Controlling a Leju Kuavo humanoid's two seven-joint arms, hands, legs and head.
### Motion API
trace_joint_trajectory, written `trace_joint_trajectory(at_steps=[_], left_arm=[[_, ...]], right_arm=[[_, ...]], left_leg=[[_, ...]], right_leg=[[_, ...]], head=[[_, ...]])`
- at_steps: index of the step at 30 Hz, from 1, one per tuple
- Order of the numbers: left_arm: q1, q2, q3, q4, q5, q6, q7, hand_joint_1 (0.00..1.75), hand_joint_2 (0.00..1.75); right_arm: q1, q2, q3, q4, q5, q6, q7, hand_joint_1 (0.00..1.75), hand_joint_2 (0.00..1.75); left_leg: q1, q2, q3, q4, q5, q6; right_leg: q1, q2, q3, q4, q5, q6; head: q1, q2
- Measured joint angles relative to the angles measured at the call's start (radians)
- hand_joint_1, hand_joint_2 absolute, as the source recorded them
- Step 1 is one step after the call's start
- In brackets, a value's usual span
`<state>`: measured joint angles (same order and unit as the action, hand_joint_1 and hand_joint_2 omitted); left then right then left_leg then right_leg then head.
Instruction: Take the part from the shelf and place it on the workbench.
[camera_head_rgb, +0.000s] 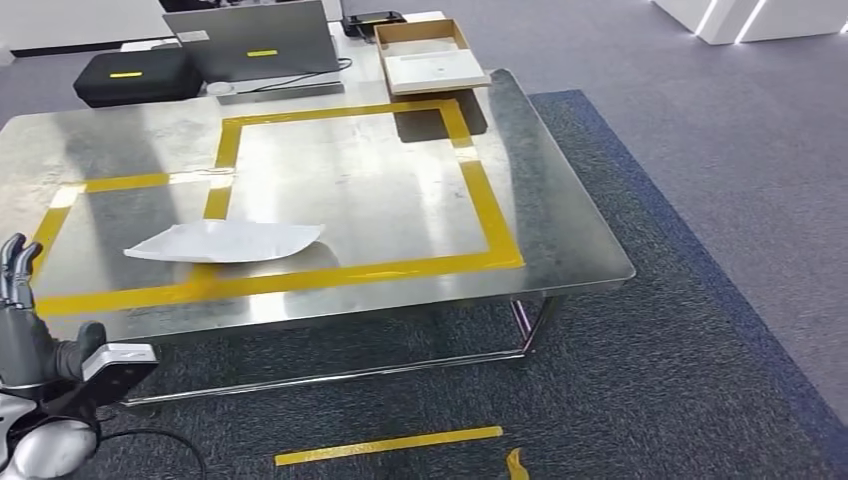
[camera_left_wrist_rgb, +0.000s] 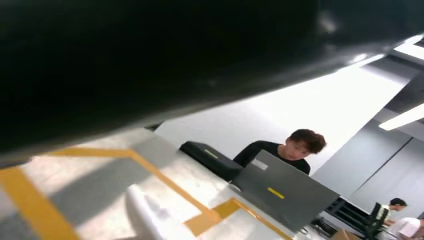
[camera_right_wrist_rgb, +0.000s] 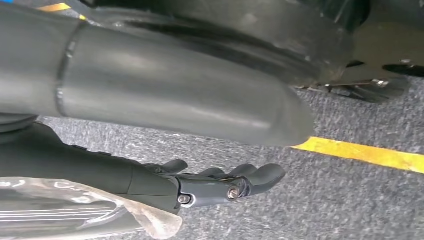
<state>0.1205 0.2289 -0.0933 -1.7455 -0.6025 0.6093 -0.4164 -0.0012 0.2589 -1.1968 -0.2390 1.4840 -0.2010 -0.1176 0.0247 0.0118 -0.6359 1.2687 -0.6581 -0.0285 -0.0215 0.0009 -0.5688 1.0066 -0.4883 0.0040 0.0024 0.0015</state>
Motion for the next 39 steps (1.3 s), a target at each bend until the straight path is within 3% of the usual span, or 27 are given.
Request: trace_joint_trajectory(at_steps=[1, 2, 4, 6, 9, 10, 11, 14, 15, 16, 17, 18, 19, 21, 22, 24, 25, 26, 29, 30, 31, 32, 33, 34, 35, 37, 39], left_arm=[[0.022, -0.013, 0.007, -0.017, 0.023, -0.002, -0.017, 0.00, 0.00], [0.041, -0.025, 0.012, -0.032, 0.043, -0.003, -0.032, 0.00, 0.00], [0.072, -0.048, 0.020, -0.063, 0.071, -0.002, -0.056, 0.00, 0.00], [0.098, -0.067, 0.026, -0.092, 0.094, -0.002, -0.070, 0.00, 0.00], [0.142, -0.105, 0.040, -0.125, 0.142, 0.000, -0.092, 0.00, 0.00], [0.154, -0.120, 0.045, -0.134, 0.154, 0.001, -0.097, 0.00, 0.00], [0.165, -0.132, 0.049, -0.141, 0.160, 0.001, -0.101, 0.00, 0.00], [0.185, -0.160, 0.054, -0.154, 0.179, -0.003, -0.107, 0.00, 0.00], [0.190, -0.170, 0.058, -0.156, 0.204, -0.012, -0.108, 0.00, 0.00], [0.194, -0.183, 0.063, -0.157, 0.243, -0.027, -0.105, 0.00, 0.00], [0.198, -0.201, 0.071, -0.157, 0.293, -0.047, -0.098, 0.00, 0.00], [0.203, -0.224, 0.082, -0.157, 0.344, -0.068, -0.088, 0.00, 0.00], [0.209, -0.248, 0.093, -0.155, 0.389, -0.091, -0.075, 0.00, 0.00], [0.220, -0.295, 0.116, -0.145, 0.454, -0.140, -0.055, 0.00, 0.00], [0.223, -0.315, 0.130, -0.132, 0.475, -0.166, -0.048, 0.00, 0.00], [0.223, -0.351, 0.164, -0.093, 0.496, -0.215, -0.038, 0.00, 0.00], [0.223, -0.367, 0.184, -0.067, 0.498, -0.238, -0.032, 0.00, 0.00], [0.221, -0.381, 0.206, -0.037, 0.493, -0.263, -0.021, 0.00, 0.00], [0.208, -0.405, 0.276, 0.072, 0.453, -0.336, 0.028, 0.00, 0.00], [0.200, -0.407, 0.299, 0.110, 0.442, -0.352, 0.039, 0.00, 0.00], [0.193, -0.409, 0.319, 0.147, 0.433, -0.363, 0.045, 0.00, 0.00], [0.186, -0.412, 0.336, 0.179, 0.429, -0.370, 0.046, 0.00, 0.00], [0.181, -0.413, 0.351, 0.204, 0.426, -0.373, 0.047, 0.00, 0.00], [0.177, -0.415, 0.362, 0.224, 0.424, -0.376, 0.047, 0.00, 0.00], [0.172, -0.417, 0.370, 0.238, 0.423, -0.377, 0.047, 0.00, 0.00], [0.164, -0.421, 0.381, 0.258, 0.421, -0.378, 0.047, 0.00, 0.00], [0.160, -0.426, 0.391, 0.272, 0.418, -0.379, 0.047, 0.00, 0.00]], right_arm=[[0.000, 0.000, 0.000, 0.000, 0.002, -0.002, 0.002, 0.00, 0.00], [-0.001, 0.000, 0.000, 0.000, 0.003, -0.004, 0.005, 0.00, 0.00], [-0.004, 0.001, 0.000, -0.001, 0.008, -0.006, 0.011, 0.00, 0.00], [-0.008, 0.003, -0.001, -0.001, 0.011, -0.007, 0.015, 0.00, 0.00], [-0.012, 0.005, -0.001, -0.002, 0.014, -0.009, 0.023, 0.00, 0.00], [-0.011, 0.005, -0.001, -0.002, 0.014, -0.010, 0.026, 0.00, 0.00], [-0.011, 0.005, -0.002, -0.002, 0.014, -0.011, 0.027, 0.00, 0.00], [-0.013, 0.005, -0.004, -0.004, 0.014, -0.013, 0.029, 0.00, 0.00], [-0.014, 0.005, -0.005, -0.004, 0.014, -0.015, 0.030, 0.00, 0.00], [-0.015, 0.005, -0.006, -0.005, 0.014, -0.017, 0.032, 0.00, 0.00], [-0.015, 0.006, -0.007, -0.006, 0.014, -0.021, 0.035, 0.00, 0.00], [-0.016, 0.006, -0.008, -0.007, 0.014, -0.024, 0.039, 0.00, 0.00], [-0.018, 0.006, -0.009, -0.008, 0.016, -0.029, 0.042, 0.00, 0.00], [-0.023, 0.007, -0.012, -0.010, 0.022, -0.037, 0.047, 0.00, 0.00], [-0.026, 0.007, -0.013, -0.011, 0.026, -0.041, 0.048, 0.00, 0.00], [-0.031, 0.007, -0.014, -0.011, 0.033, -0.045, 0.050, 0.00, 0.00], [-0.033, 0.006, -0.014, -0.010, 0.035, -0.046, 0.051, 0.00, 0.00], [-0.033, 0.005, -0.014, -0.010, 0.036, -0.047, 0.052, 0.00, 0.00], [-0.034, -0.002, -0.015, -0.010, 0.040, -0.045, 0.057, 0.00, 0.00], [-0.035, -0.005, -0.015, -0.010, 0.041, -0.044, 0.057, 0.00, 0.00], [-0.035, -0.008, -0.015, -0.010, 0.042, -0.044, 0.058, 0.00, 0.00], [-0.036, -0.010, -0.015, -0.010, 0.042, -0.043, 0.058, 0.00, 0.00], [-0.037, -0.011, -0.015, -0.009, 0.042, -0.043, 0.058, 0.00, 0.00], [-0.038, -0.012, -0.015, -0.009, 0.042, -0.043, 0.059, 0.00, 0.00], [-0.038, -0.013, -0.015, -0.009, 0.042, -0.043, 0.059, 0.00, 0.00], [-0.040, -0.013, -0.015, -0.009, 0.042, -0.043, 0.059, 0.00, 0.00], [-0.041, -0.014, -0.015, -0.008, 0.042, -0.043, 0.059, 0.00, 0.00]], left_leg=[[0.000, 0.000, 0.009, 0.011, 0.003, 0.002], [-0.001, -0.001, 0.035, -0.015, 0.023, 0.006], [-0.004, -0.003, 0.122, -0.150, 0.074, 0.016], [-0.009, -0.006, 0.185, -0.263, 0.095, 0.023], [-0.014, -0.005, 0.184, -0.287, 0.106, 0.034], [-0.014, -0.003, 0.176, -0.288, 0.115, 0.041], [-0.013, -0.001, 0.166, -0.291, 0.127, 0.051], [-0.015, 0.002, 0.126, -0.290, 0.160, 0.065], [-0.018, 0.002, 0.110, -0.288, 0.171, 0.066], [-0.020, 0.003, 0.094, -0.285, 0.182, 0.066], [-0.021, 0.004, 0.078, -0.282, 0.191, 0.065], [-0.023, 0.004, 0.064, -0.279, 0.200, 0.064], [-0.024, 0.004, 0.052, -0.275, 0.209, 0.063], [-0.027, 0.004, 0.034, -0.268, 0.225, 0.056], [-0.028, 0.005, 0.029, -0.266, 0.235, 0.051], [-0.027, 0.005, 0.022, -0.267, 0.254, 0.040], [-0.025, 0.004, 0.018, -0.265, 0.250, 0.034], [-0.023, 0.002, 0.012, -0.250, 0.225, 0.027], [-0.016, -0.003, -0.014, -0.106, 0.073, 0.009], [-0.014, -0.003, -0.019, -0.046, 0.043, 0.005], [-0.012, -0.003, -0.016, -0.004, 0.040, 0.002], [-0.010, -0.003, -0.002, 0.009, 0.060, 0.000], [-0.008, -0.003, 0.026, -0.012, 0.092, -0.001], [-0.006, -0.003, 0.069, -0.067, 0.120, -0.001], [-0.006, -0.005, 0.119, -0.140, 0.129, 0.001], [-0.008, -0.009, 0.188, -0.260, 0.112, 0.011], [-0.013, -0.011, 0.190, -0.290, 0.104, 0.027]], right_leg=[[0.002, 0.001, -0.009, 0.001, 0.007, -0.001], [0.004, 0.001, -0.018, 0.002, 0.013, 0.000], [0.006, 0.002, -0.032, 0.004, 0.025, 0.005], [0.008, 0.002, -0.040, 0.006, 0.038, 0.014], [0.006, 0.001, -0.045, 0.002, 0.057, 0.035], [0.005, 0.001, -0.050, 0.007, 0.046, 0.041], [0.004, 0.001, -0.060, 0.026, 0.018, 0.045], [0.003, 0.000, -0.105, 0.185, -0.125, 0.052], [0.003, 0.000, -0.112, 0.241, -0.148, 0.053], [0.003, 0.000, -0.106, 0.272, -0.144, 0.053], [0.003, 0.000, -0.085, 0.272, -0.121, 0.052], [0.004, 0.000, -0.047, 0.237, -0.090, 0.049], [0.006, 0.000, 0.007, 0.173, -0.068, 0.044], [0.011, -0.001, 0.120, 0.017, -0.068, 0.033], [0.014, -0.001, 0.152, -0.036, -0.078, 0.029], [0.016, -0.002, 0.159, -0.070, -0.082, 0.022], [0.015, -0.003, 0.149, -0.070, -0.074, 0.017], [0.014, -0.005, 0.140, -0.071, -0.063, 0.010], [0.012, -0.010, 0.101, -0.071, -0.028, -0.006], [0.012, -0.011, 0.089, -0.069, -0.016, -0.006], [0.012, -0.011, 0.073, -0.065, -0.005, -0.005], [0.012, -0.011, 0.056, -0.058, 0.006, -0.003], [0.012, -0.010, 0.039, -0.050, 0.016, -0.001], [0.011, -0.010, 0.019, -0.040, 0.024, 0.003], [0.012, -0.009, 0.002, -0.029, 0.030, 0.008], [0.014, -0.009, -0.022, -0.014, 0.043, 0.020], [0.013, -0.009, -0.033, -0.012, 0.061, 0.034]], head=[[0.000, 0.000], [0.000, 0.000], [0.000, 0.000], [0.001, 0.000], [-0.002, 0.000], [-0.002, 0.000], [0.000, 0.000], [0.005, 0.000], [0.005, 0.000], [0.005, 0.000], [0.005, 0.000], [0.005, 0.000], [0.005, 0.000], [0.005, 0.000], [0.005, 0.000], [0.005, 0.000], [0.005, 0.000], [0.004, 0.000], [-0.001, 0.000], [-0.001, 0.000], [-0.002, 0.000], [-0.002, 0.000], [-0.002, 0.000], [-0.002, 0.000], [-0.003, 0.000], [-0.002, 0.000], [-0.001, 0.000]])
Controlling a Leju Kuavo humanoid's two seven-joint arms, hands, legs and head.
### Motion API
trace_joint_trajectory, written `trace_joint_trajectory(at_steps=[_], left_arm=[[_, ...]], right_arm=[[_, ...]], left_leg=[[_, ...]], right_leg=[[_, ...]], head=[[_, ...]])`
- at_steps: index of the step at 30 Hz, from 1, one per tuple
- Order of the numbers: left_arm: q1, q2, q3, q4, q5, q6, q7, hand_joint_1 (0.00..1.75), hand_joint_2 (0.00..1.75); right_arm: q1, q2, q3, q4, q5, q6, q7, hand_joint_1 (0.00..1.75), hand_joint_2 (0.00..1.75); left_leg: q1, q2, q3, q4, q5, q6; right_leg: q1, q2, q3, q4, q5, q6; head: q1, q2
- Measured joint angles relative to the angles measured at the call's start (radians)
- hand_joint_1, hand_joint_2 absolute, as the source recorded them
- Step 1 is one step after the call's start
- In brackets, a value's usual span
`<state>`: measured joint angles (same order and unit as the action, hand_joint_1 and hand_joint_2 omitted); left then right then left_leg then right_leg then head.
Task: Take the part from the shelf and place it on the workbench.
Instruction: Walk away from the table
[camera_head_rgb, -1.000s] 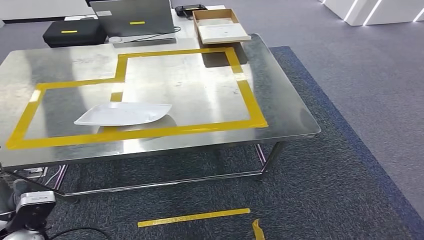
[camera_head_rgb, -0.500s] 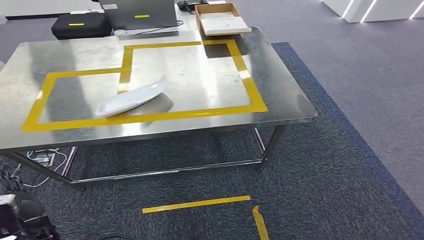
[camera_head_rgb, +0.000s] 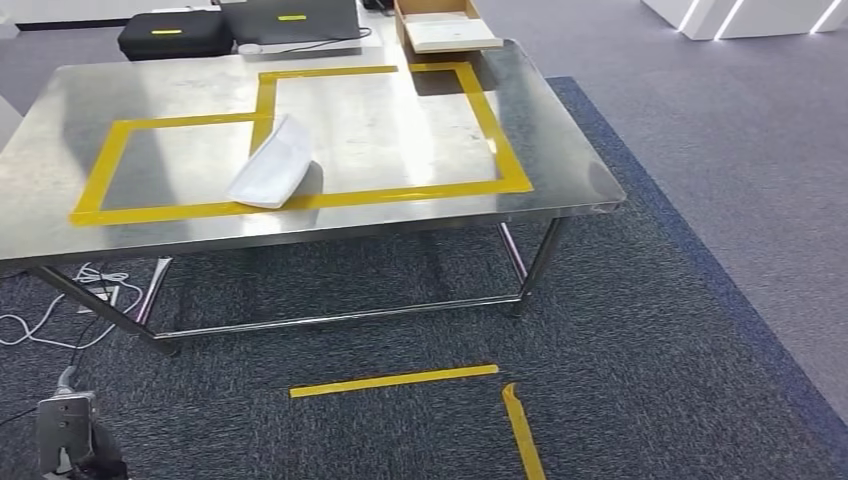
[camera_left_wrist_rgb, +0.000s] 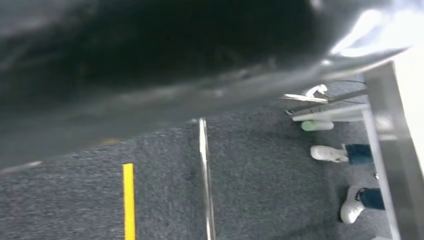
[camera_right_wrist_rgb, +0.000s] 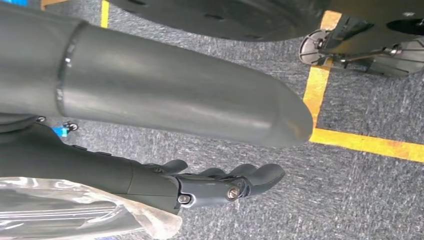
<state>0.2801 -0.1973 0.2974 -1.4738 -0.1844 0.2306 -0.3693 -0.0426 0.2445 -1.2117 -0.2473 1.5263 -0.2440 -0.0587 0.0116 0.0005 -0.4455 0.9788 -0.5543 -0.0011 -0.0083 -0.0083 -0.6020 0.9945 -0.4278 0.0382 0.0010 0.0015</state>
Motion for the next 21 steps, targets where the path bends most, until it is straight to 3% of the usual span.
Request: trace_joint_trajectory(at_steps=[1, 2, 4, 6, 7, 8, 9, 11, 13, 14, 16, 17, 18, 21], left_arm=[[-0.002, -0.003, 0.004, 0.006, -0.001, 0.000, 0.001, 0.00, 0.00], [-0.003, -0.006, 0.007, 0.010, 0.000, -0.001, 0.004, 0.00, 0.00], [-0.014, -0.013, 0.018, 0.026, 0.019, -0.006, 0.022, 0.00, 0.00], [-0.039, -0.019, 0.046, 0.082, 0.038, -0.001, 0.045, 0.00, 0.00], [-0.057, -0.020, 0.065, 0.126, 0.037, 0.007, 0.050, 0.00, 0.00], [-0.077, -0.017, 0.087, 0.185, 0.031, 0.017, 0.050, 0.00, 0.00], [-0.098, -0.012, 0.108, 0.249, 0.022, 0.026, 0.044, 0.00, 0.00], [-0.151, 0.007, 0.154, 0.414, 0.000, 0.045, 0.025, 0.00, 0.00], [-0.200, 0.033, 0.199, 0.595, -0.025, 0.065, 0.013, 0.00, 0.00], [-0.218, 0.044, 0.217, 0.680, -0.042, 0.076, 0.019, 0.00, 0.00], [-0.240, 0.062, 0.235, 0.833, -0.104, 0.109, 0.066, 0.00, 0.00], [-0.246, 0.069, 0.234, 0.900, -0.146, 0.127, 0.106, 0.00, 0.00], [-0.248, 0.073, 0.228, 0.958, -0.189, 0.142, 0.149, 0.00, 0.00], [-0.252, 0.074, 0.188, 1.085, -0.305, 0.146, 0.251, 0.00, 0.00]], right_arm=[[0.000, -0.001, 0.000, 0.000, 0.000, 0.000, 0.000, 0.00, 0.00], [0.001, -0.002, 0.000, 0.000, 0.000, 0.000, 0.001, 0.00, 0.00], [0.003, -0.004, 0.000, 0.001, 0.002, 0.000, 0.001, 0.00, 0.00], [0.002, -0.006, 0.000, 0.002, 0.008, 0.000, 0.004, 0.00, 0.00], [0.001, -0.008, 0.000, 0.003, 0.013, 0.001, 0.006, 0.00, 0.00], [-0.001, -0.010, 0.001, 0.004, 0.018, 0.002, 0.010, 0.00, 0.00], [-0.002, -0.012, 0.002, 0.006, 0.022, 0.003, 0.015, 0.00, 0.00], [-0.004, -0.020, 0.008, 0.008, 0.028, 0.006, 0.024, 0.00, 0.00], [-0.010, -0.028, 0.017, 0.010, 0.031, 0.013, 0.027, 0.00, 0.00], [-0.013, -0.031, 0.019, 0.011, 0.032, 0.019, 0.025, 0.00, 0.00], [-0.013, -0.033, 0.021, 0.015, 0.030, 0.038, 0.020, 0.00, 0.00], [-0.011, -0.035, 0.021, 0.017, 0.027, 0.047, 0.017, 0.00, 0.00], [-0.009, -0.036, 0.021, 0.019, 0.024, 0.056, 0.016, 0.00, 0.00], [-0.007, -0.037, 0.020, 0.024, 0.007, 0.076, 0.010, 0.00, 0.00]], left_leg=[[-0.001, 0.002, -0.011, 0.001, 0.008, 0.009], [-0.001, 0.004, -0.023, 0.001, 0.019, 0.019], [-0.001, 0.008, -0.052, 0.000, 0.044, 0.035], [-0.005, 0.008, -0.084, 0.002, 0.070, 0.041], [-0.008, 0.009, -0.101, 0.003, 0.084, 0.042], [-0.011, 0.010, -0.119, 0.004, 0.097, 0.042], [-0.014, 0.011, -0.136, 0.006, 0.109, 0.042], [-0.020, 0.012, -0.162, 0.009, 0.133, 0.039], [-0.025, 0.012, -0.175, 0.014, 0.153, 0.033], [-0.026, 0.014, -0.178, 0.015, 0.163, 0.030], [-0.027, 0.017, -0.185, 0.017, 0.179, 0.021], [-0.025, 0.015, -0.190, 0.023, 0.166, 0.015], [-0.024, 0.013, -0.198, 0.045, 0.132, 0.008], [-0.015, 0.009, -0.226, 0.209, -0.025, -0.008]], right_leg=[[-0.002, 0.001, -0.005, 0.001, 0.002, 0.007], [-0.004, 0.002, -0.013, 0.010, -0.014, 0.012], [-0.006, 0.004, -0.041, 0.079, -0.102, 0.018], [-0.004, 0.005, -0.069, 0.206, -0.195, 0.020], [-0.003, 0.005, -0.073, 0.260, -0.208, 0.019], [-0.002, 0.005, -0.064, 0.288, -0.194, 0.016], [-0.001, 0.005, -0.039, 0.283, -0.162, 0.012], [0.005, 0.005, 0.062, 0.176, -0.115, -0.004], [0.012, 0.006, 0.180, 0.012, -0.132, -0.017], [0.015, 0.007, 0.213, -0.041, -0.147, -0.021], [0.014, 0.007, 0.217, -0.070, -0.147, -0.029], [0.012, 0.005, 0.206, -0.068, -0.138, -0.035], [0.010, 0.002, 0.194, -0.068, -0.126, -0.043], [0.010, -0.002, 0.148, -0.061, -0.090, -0.054]], head=[[0.000, 0.000], [0.000, 0.000], [0.004, 0.000], [0.010, 0.000], [0.012, 0.000], [0.013, 0.000], [0.013, 0.000], [0.013, 0.000], [0.014, 0.000], [0.014, 0.000], [0.015, 0.000], [0.014, 0.000], [0.013, 0.000], [0.009, 0.000]])
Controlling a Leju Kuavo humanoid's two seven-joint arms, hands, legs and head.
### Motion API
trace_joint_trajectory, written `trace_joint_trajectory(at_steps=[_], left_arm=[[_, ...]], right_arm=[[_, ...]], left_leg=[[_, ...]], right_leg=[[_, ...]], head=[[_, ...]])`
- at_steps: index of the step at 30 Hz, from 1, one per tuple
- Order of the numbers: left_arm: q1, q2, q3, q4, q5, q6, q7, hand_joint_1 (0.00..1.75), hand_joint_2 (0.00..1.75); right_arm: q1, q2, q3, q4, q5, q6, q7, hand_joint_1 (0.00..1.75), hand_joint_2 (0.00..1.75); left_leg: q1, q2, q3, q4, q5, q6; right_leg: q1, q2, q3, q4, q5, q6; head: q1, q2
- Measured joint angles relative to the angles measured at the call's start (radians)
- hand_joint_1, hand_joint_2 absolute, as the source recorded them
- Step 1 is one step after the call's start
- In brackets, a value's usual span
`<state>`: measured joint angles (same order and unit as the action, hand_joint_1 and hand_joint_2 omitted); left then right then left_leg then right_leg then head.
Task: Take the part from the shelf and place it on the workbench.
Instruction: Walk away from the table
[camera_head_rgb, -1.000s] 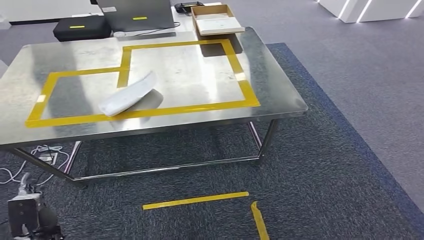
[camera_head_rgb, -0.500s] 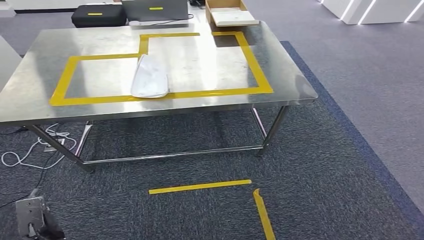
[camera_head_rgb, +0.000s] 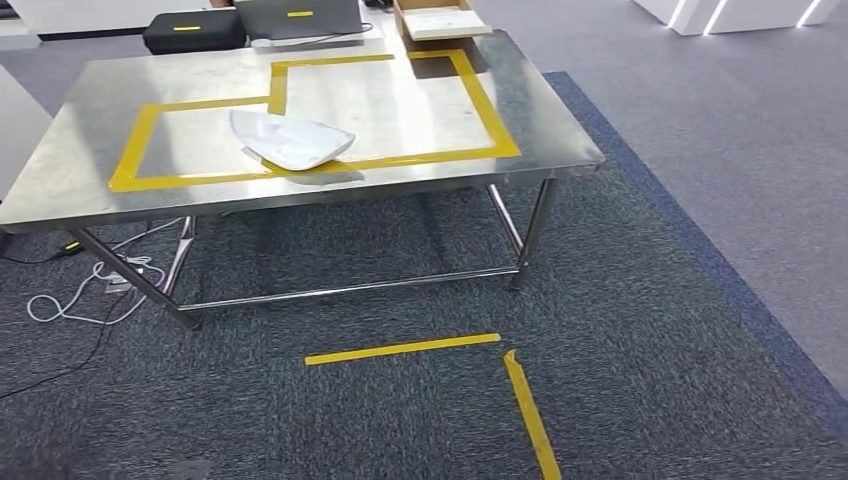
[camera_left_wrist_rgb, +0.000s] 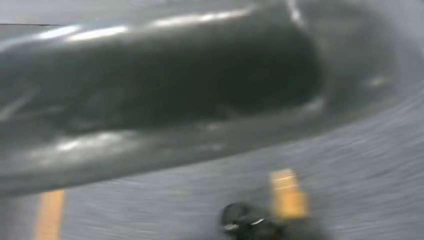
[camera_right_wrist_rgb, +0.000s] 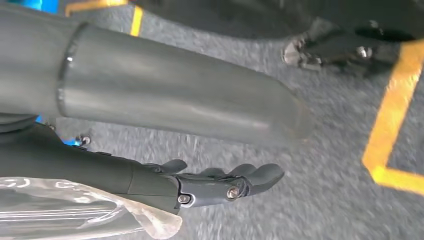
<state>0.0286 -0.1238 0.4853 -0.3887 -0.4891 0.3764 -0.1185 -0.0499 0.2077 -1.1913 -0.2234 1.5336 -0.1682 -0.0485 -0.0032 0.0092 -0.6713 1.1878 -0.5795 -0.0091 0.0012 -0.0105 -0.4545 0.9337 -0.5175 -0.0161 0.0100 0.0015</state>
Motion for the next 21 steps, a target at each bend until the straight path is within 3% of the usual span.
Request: trace_joint_trajectory(at_steps=[1, 2, 3, 5, 7, 8, 11, 12, 13, 15, 16, 17, 18, 19, 21], left_arm=[[-0.002, -0.001, -0.020, 0.031, -0.032, -0.005, 0.020, 0.00, 0.00], [-0.004, -0.002, -0.040, 0.057, -0.058, -0.010, 0.035, 0.00, 0.00], [-0.005, -0.003, -0.058, 0.076, -0.075, -0.013, 0.044, 0.00, 0.00], [-0.010, -0.002, -0.086, 0.105, -0.093, -0.017, 0.054, 0.00, 0.00], [-0.015, 0.001, -0.107, 0.122, -0.106, -0.016, 0.058, 0.00, 0.00], [-0.018, 0.003, -0.116, 0.129, -0.116, -0.013, 0.057, 0.00, 0.00], [-0.022, 0.016, -0.147, 0.145, -0.164, -0.006, 0.049, 0.00, 0.00], [-0.022, 0.022, -0.158, 0.148, -0.187, -0.005, 0.047, 0.00, 0.00], [-0.023, 0.028, -0.173, 0.152, -0.218, -0.003, 0.049, 0.00, 0.00], [-0.024, 0.040, -0.216, 0.159, -0.305, -0.008, 0.066, 0.00, 0.00], [-0.024, 0.043, -0.246, 0.164, -0.352, -0.019, 0.077, 0.00, 0.00], [-0.024, 0.046, -0.278, 0.169, -0.386, -0.034, 0.086, 0.00, 0.00], [-0.023, 0.048, -0.306, 0.173, -0.402, -0.049, 0.093, 0.00, 0.00], [-0.022, 0.048, -0.326, 0.177, -0.404, -0.060, 0.098, 0.00, 0.00], [-0.020, 0.049, -0.348, 0.181, -0.401, -0.072, 0.109, 0.00, 0.00]], right_arm=[[0.000, 0.000, 0.000, 0.001, -0.005, 0.006, -0.002, 0.00, 0.00], [0.000, 0.000, 0.000, 0.001, -0.009, 0.012, -0.004, 0.00, 0.00], [0.000, 0.000, 0.000, 0.002, -0.010, 0.015, -0.004, 0.00, 0.00], [-0.001, 0.000, -0.001, 0.002, -0.012, 0.020, -0.004, 0.00, 0.00], [-0.002, -0.001, -0.001, 0.002, -0.014, 0.023, -0.003, 0.00, 0.00], [-0.002, -0.001, -0.001, 0.002, -0.016, 0.026, -0.003, 0.00, 0.00], [-0.003, -0.002, -0.002, 0.003, -0.025, 0.036, -0.006, 0.00, 0.00], [-0.002, -0.002, -0.002, 0.003, -0.028, 0.036, -0.008, 0.00, 0.00], [-0.001, -0.002, -0.003, 0.003, -0.030, 0.037, -0.010, 0.00, 0.00], [-0.001, -0.002, -0.003, 0.004, -0.031, 0.039, -0.015, 0.00, 0.00], [-0.002, -0.002, -0.003, 0.004, -0.030, 0.042, -0.017, 0.00, 0.00], [-0.001, -0.002, -0.003, 0.005, -0.029, 0.044, -0.017, 0.00, 0.00], [-0.001, -0.002, -0.003, 0.006, -0.028, 0.046, -0.015, 0.00, 0.00], [0.000, -0.003, -0.003, 0.006, -0.028, 0.048, -0.012, 0.00, 0.00], [-0.002, -0.003, -0.003, 0.006, -0.027, 0.050, -0.008, 0.00, 0.00]], left_leg=[[0.003, 0.000, -0.002, 0.057, -0.022, -0.003], [0.005, 0.000, 0.005, 0.093, -0.018, -0.006], [0.008, 0.000, 0.025, 0.096, 0.007, -0.007], [0.012, -0.001, 0.108, 0.002, 0.054, -0.007], [0.012, -0.003, 0.194, -0.132, 0.046, -0.001], [0.010, -0.004, 0.213, -0.172, 0.032, 0.005], [0.008, -0.002, 0.200, -0.197, 0.037, 0.028], [0.009, 0.000, 0.192, -0.200, 0.047, 0.038], [0.010, 0.003, 0.181, -0.202, 0.059, 0.045], [0.010, 0.011, 0.157, -0.202, 0.079, 0.053], [0.009, 0.016, 0.144, -0.201, 0.088, 0.053], [0.008, 0.024, 0.133, -0.200, 0.097, 0.052], [0.008, 0.032, 0.123, -0.199, 0.104, 0.050], [0.008, 0.041, 0.115, -0.198, 0.110, 0.048], [0.006, 0.059, 0.107, -0.195, 0.119, 0.040]], right_leg=[[0.000, -0.001, -0.018, 0.006, 0.011, 0.001], [0.000, -0.002, -0.037, 0.014, 0.022, 0.002], [-0.001, -0.002, -0.057, 0.025, 0.031, 0.004], [-0.002, -0.003, -0.099, 0.048, 0.047, 0.010], [0.000, -0.003, -0.130, 0.069, 0.060, 0.021], [0.000, -0.003, -0.139, 0.075, 0.065, 0.027], [-0.002, -0.003, -0.158, 0.078, 0.076, 0.046], [-0.003, -0.001, -0.168, 0.092, 0.057, 0.053], [-0.004, 0.002, -0.182, 0.125, 0.020, 0.058], [-0.007, 0.006, -0.217, 0.242, -0.074, 0.067], [-0.007, 0.006, -0.231, 0.302, -0.101, 0.070], [-0.008, 0.006, -0.234, 0.341, -0.104, 0.073], [-0.009, 0.006, -0.220, 0.348, -0.086, 0.075], [-0.011, 0.002, -0.186, 0.316, -0.057, 0.075], [-0.011, -0.033, -0.078, 0.176, -0.016, 0.073]], head=[[0.000, 0.000], [0.000, 0.000], [-0.001, 0.000], [-0.001, 0.000], [-0.001, 0.000], [-0.001, 0.000], [-0.001, 0.000], [0.000, 0.000], [0.001, 0.000], [0.004, 0.000], [0.004, 0.000], [0.003, 0.000], [0.004, 0.000], [0.004, 0.000], [0.005, 0.000]])
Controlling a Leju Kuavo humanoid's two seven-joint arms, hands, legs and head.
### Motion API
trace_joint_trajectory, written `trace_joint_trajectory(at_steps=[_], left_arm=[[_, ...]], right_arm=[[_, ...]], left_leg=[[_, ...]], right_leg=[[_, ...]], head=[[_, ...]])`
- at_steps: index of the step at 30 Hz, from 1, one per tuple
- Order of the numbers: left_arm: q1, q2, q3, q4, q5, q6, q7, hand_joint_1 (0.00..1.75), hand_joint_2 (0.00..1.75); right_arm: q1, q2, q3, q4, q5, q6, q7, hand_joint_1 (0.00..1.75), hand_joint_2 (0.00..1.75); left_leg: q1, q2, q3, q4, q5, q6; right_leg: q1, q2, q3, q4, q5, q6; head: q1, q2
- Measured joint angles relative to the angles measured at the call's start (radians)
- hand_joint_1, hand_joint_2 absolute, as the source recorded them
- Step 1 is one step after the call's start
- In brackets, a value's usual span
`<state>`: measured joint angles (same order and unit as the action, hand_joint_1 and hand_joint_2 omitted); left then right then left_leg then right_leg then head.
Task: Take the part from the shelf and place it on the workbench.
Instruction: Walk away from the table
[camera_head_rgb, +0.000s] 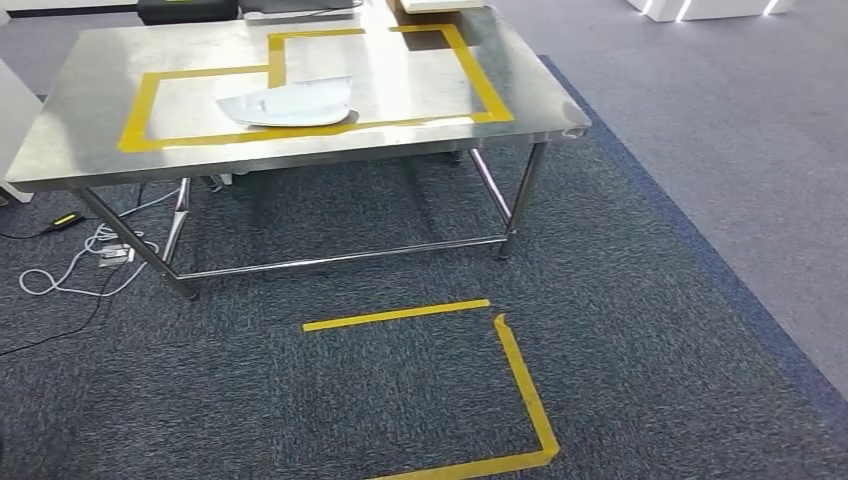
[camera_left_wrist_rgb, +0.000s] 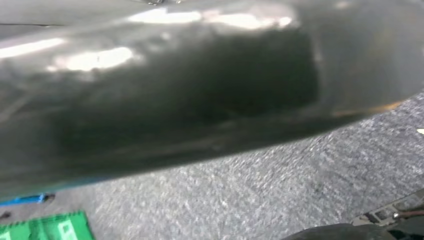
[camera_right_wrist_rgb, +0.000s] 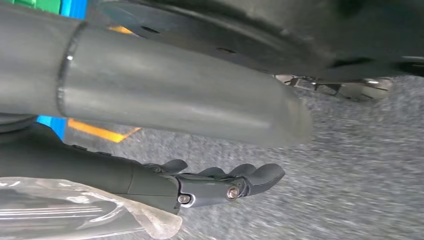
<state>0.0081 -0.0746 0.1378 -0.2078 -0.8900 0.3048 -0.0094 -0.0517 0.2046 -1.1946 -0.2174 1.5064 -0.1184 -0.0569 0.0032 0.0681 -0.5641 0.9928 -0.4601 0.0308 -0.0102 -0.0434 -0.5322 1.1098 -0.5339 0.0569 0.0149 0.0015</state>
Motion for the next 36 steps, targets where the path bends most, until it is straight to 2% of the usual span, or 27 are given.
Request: trace_joint_trajectory(at_steps=[1, 2, 3, 4, 5, 7, 9, 10, 11, 12, 13, 14, 16, 18, 20, 22, 24, 25, 26, 27, 28, 29, 30, 31, 33, 35, 36], left_arm=[[0.001, 0.002, -0.008, 0.002, -0.008, -0.005, 0.005, 0.00, 0.00], [0.002, 0.004, -0.019, 0.004, -0.020, -0.010, 0.011, 0.00, 0.00], [0.003, 0.007, -0.031, 0.007, -0.031, -0.015, 0.015, 0.00, 0.00], [0.003, 0.010, -0.042, 0.009, -0.039, -0.019, 0.017, 0.00, 0.00], [0.003, 0.012, -0.051, 0.010, -0.043, -0.021, 0.019, 0.00, 0.00], [0.005, 0.014, -0.064, 0.013, -0.046, -0.023, 0.020, 0.00, 0.00], [0.010, 0.015, -0.073, 0.018, -0.046, -0.025, 0.020, 0.00, 0.00], [0.013, 0.015, -0.076, 0.021, -0.046, -0.026, 0.020, 0.00, 0.00], [0.015, 0.015, -0.079, 0.022, -0.046, -0.028, 0.020, 0.00, 0.00], [0.017, 0.016, -0.082, 0.023, -0.049, -0.028, 0.020, 0.00, 0.00], [0.017, 0.016, -0.085, 0.023, -0.053, -0.028, 0.020, 0.00, 0.00], [0.018, 0.016, -0.088, 0.023, -0.057, -0.028, 0.020, 0.00, 0.00], [0.020, 0.018, -0.093, 0.026, -0.066, -0.025, 0.020, 0.00, 0.00], [0.023, 0.018, -0.100, 0.029, -0.075, -0.024, 0.022, 0.00, 0.00], [0.018, 0.014, -0.111, 0.029, -0.092, -0.023, 0.028, 0.00, 0.00], [0.011, 0.010, -0.124, 0.029, -0.105, -0.023, 0.034, 0.00, 0.00], [0.011, 0.005, -0.131, 0.029, -0.101, -0.023, 0.035, 0.00, 0.00], [0.013, 0.003, -0.132, 0.029, -0.098, -0.023, 0.034, 0.00, 0.00], [0.014, 0.001, -0.133, 0.030, -0.096, -0.024, 0.033, 0.00, 0.00], [0.013, 0.000, -0.134, 0.030, -0.098, -0.025, 0.033, 0.00, 0.00], [0.013, 0.000, -0.136, 0.030, -0.102, -0.027, 0.032, 0.00, 0.00], [0.012, -0.001, -0.137, 0.030, -0.107, -0.028, 0.032, 0.00, 0.00], [0.010, -0.002, -0.139, 0.030, -0.111, -0.029, 0.033, 0.00, 0.00], [0.009, -0.002, -0.139, 0.030, -0.113, -0.030, 0.033, 0.00, 0.00], [0.008, -0.002, -0.141, 0.030, -0.115, -0.030, 0.033, 0.00, 0.00], [0.007, -0.003, -0.142, 0.030, -0.115, -0.030, 0.032, 0.00, 0.00], [0.006, -0.003, -0.142, 0.030, -0.114, -0.029, 0.032, 0.00, 0.00]], right_arm=[[-0.002, 0.000, 0.000, 0.000, 0.000, 0.000, 0.000, 0.00, 0.00], [-0.004, -0.001, 0.000, 0.000, -0.001, 0.000, -0.001, 0.00, 0.00], [-0.004, -0.001, 0.000, 0.000, -0.001, 0.000, -0.002, 0.00, 0.00], [-0.003, -0.001, 0.000, 0.000, -0.001, 0.000, -0.002, 0.00, 0.00], [0.000, -0.001, 0.000, 0.001, -0.001, 0.000, -0.002, 0.00, 0.00], [0.005, -0.002, -0.001, 0.002, -0.001, 0.001, -0.001, 0.00, 0.00], [0.005, -0.003, -0.001, 0.003, 0.000, 0.002, -0.002, 0.00, 0.00], [0.005, -0.004, -0.001, 0.003, 0.001, 0.004, -0.004, 0.00, 0.00], [0.006, -0.004, -0.001, 0.003, 0.003, 0.005, -0.006, 0.00, 0.00], [0.008, -0.004, -0.001, 0.003, 0.005, 0.006, -0.008, 0.00, 0.00], [0.010, -0.004, -0.001, 0.003, 0.005, 0.006, -0.010, 0.00, 0.00], [0.010, -0.005, -0.001, 0.003, 0.006, 0.006, -0.012, 0.00, 0.00], [0.009, -0.005, -0.001, 0.005, 0.004, 0.004, -0.015, 0.00, 0.00], [0.006, -0.005, -0.002, 0.006, 0.002, 0.002, -0.017, 0.00, 0.00], [0.007, -0.005, -0.002, 0.006, -0.001, 0.002, -0.018, 0.00, 0.00], [0.008, -0.007, -0.002, 0.006, -0.008, 0.009, -0.017, 0.00, 0.00], [0.004, -0.008, -0.003, 0.006, -0.024, 0.017, -0.017, 0.00, 0.00], [0.002, -0.008, -0.004, 0.006, -0.030, 0.019, -0.017, 0.00, 0.00], [0.001, -0.010, -0.005, 0.006, -0.034, 0.020, -0.017, 0.00, 0.00], [0.002, -0.012, -0.006, 0.006, -0.035, 0.020, -0.018, 0.00, 0.00], [0.004, -0.014, -0.007, 0.006, -0.035, 0.020, -0.018, 0.00, 0.00], [0.006, -0.017, -0.008, 0.006, -0.035, 0.020, -0.018, 0.00, 0.00], [0.006, -0.019, -0.008, 0.006, -0.035, 0.020, -0.018, 0.00, 0.00], [0.004, -0.021, -0.009, 0.007, -0.035, 0.020, -0.018, 0.00, 0.00], [0.000, -0.023, -0.009, 0.007, -0.035, 0.020, -0.019, 0.00, 0.00], [0.001, -0.023, -0.009, 0.008, -0.034, 0.020, -0.019, 0.00, 0.00], [0.002, -0.023, -0.009, 0.008, -0.033, 0.020, -0.018, 0.00, 0.00]], left_leg=[[-0.002, 0.010, -0.002, 0.003, 0.004, -0.006], [-0.005, 0.020, -0.003, 0.005, 0.009, -0.011], [-0.007, 0.031, -0.005, 0.007, 0.013, -0.017], [-0.007, 0.042, -0.005, 0.008, 0.016, -0.023], [-0.005, 0.042, -0.006, 0.012, 0.013, -0.029], [0.001, 0.007, -0.021, 0.058, -0.030, -0.040], [0.005, -0.039, -0.060, 0.177, -0.112, -0.047], [0.005, -0.050, -0.078, 0.240, -0.144, -0.049], [0.005, -0.055, -0.086, 0.281, -0.158, -0.048], [0.004, -0.058, -0.079, 0.286, -0.149, -0.045], [0.003, -0.063, -0.056, 0.251, -0.122, -0.039], [0.001, -0.075, -0.023, 0.189, -0.084, -0.031], [-0.001, -0.118, 0.040, 0.069, -0.033, -0.011], [-0.003, -0.140, 0.060, 0.025, -0.024, -0.003], [-0.003, -0.120, 0.063, 0.002, -0.023, -0.002], [0.003, -0.096, 0.069, -0.028, -0.023, 0.002], [0.006, -0.069, 0.068, -0.037, -0.022, 0.005], [0.006, -0.054, 0.066, -0.035, -0.023, 0.005], [0.006, -0.039, 0.065, -0.033, -0.023, 0.004], [0.007, -0.025, 0.065, -0.031, -0.025, 0.003], [0.008, -0.013, 0.065, -0.029, -0.026, 0.001], [0.010, -0.002, 0.065, -0.026, -0.029, -0.004], [0.012, 0.008, 0.066, -0.021, -0.033, -0.009], [0.011, 0.017, 0.066, -0.015, -0.038, -0.016], [0.007, 0.034, 0.066, -0.007, -0.043, -0.031], [0.007, 0.046, 0.068, -0.006, -0.045, -0.042], [0.009, 0.037, 0.068, -0.002, -0.051, -0.048]], right_leg=[[0.002, -0.019, 0.047, -0.067, 0.002, -0.004], [0.003, -0.033, 0.074, -0.115, -0.004, -0.010], [0.005, -0.035, 0.083, -0.137, -0.011, -0.017], [0.006, -0.024, 0.077, -0.143, -0.013, -0.026], [0.005, -0.015, 0.070, -0.146, -0.011, -0.036], [0.002, 0.002, 0.061, -0.149, 0.000, -0.055], [0.004, 0.022, 0.049, -0.149, 0.012, -0.067], [0.006, 0.034, 0.043, -0.148, 0.016, -0.070], [0.009, 0.047, 0.040, -0.148, 0.021, -0.071], [0.012, 0.060, 0.039, -0.147, 0.025, -0.072], [0.015, 0.073, 0.039, -0.145, 0.028, -0.071], [0.017, 0.085, 0.040, -0.143, 0.030, -0.071], [0.019, 0.109, 0.034, -0.138, 0.034, -0.067], [0.015, 0.133, 0.023, -0.135, 0.040, -0.058], [0.011, 0.147, 0.011, -0.132, 0.044, -0.048], [0.012, 0.114, -0.019, -0.097, 0.020, -0.037], [0.009, 0.068, -0.079, 0.015, -0.038, -0.025], [0.005, 0.059, -0.111, 0.081, -0.064, -0.018], [0.001, 0.054, -0.135, 0.130, -0.076, -0.011], [-0.003, 0.050, -0.141, 0.143, -0.069, -0.005], [-0.008, 0.045, -0.128, 0.119, -0.046, 0.000], [-0.012, 0.035, -0.096, 0.061, -0.010, 0.005], [-0.014, 0.016, -0.059, -0.009, 0.016, 0.009], [-0.014, -0.003, -0.029, -0.066, 0.033, 0.008], [-0.008, -0.021, -0.006, -0.113, 0.035, -0.007], [-0.005, -0.002, -0.013, -0.108, 0.037, -0.028], [-0.006, 0.006, -0.015, -0.108, 0.039, -0.035]], head=[[0.000, 0.000], [0.001, 0.000], [0.002, 0.000], [0.001, 0.000], [0.001, 0.000], [-0.002, 0.000], [-0.005, 0.000], [-0.005, 0.000], [-0.005, 0.000], [-0.005, 0.000], [-0.005, 0.000], [-0.005, 0.000], [-0.004, 0.000], [-0.004, 0.000], [-0.006, 0.000], [0.000, 0.000], [0.008, 0.000], [0.010, 0.000], [0.010, 0.000], [0.010, 0.000], [0.010, 0.000], [0.010, 0.000], [0.010, 0.000], [0.010, 0.000], [0.007, 0.000], [0.003, 0.000], [0.002, 0.000]])
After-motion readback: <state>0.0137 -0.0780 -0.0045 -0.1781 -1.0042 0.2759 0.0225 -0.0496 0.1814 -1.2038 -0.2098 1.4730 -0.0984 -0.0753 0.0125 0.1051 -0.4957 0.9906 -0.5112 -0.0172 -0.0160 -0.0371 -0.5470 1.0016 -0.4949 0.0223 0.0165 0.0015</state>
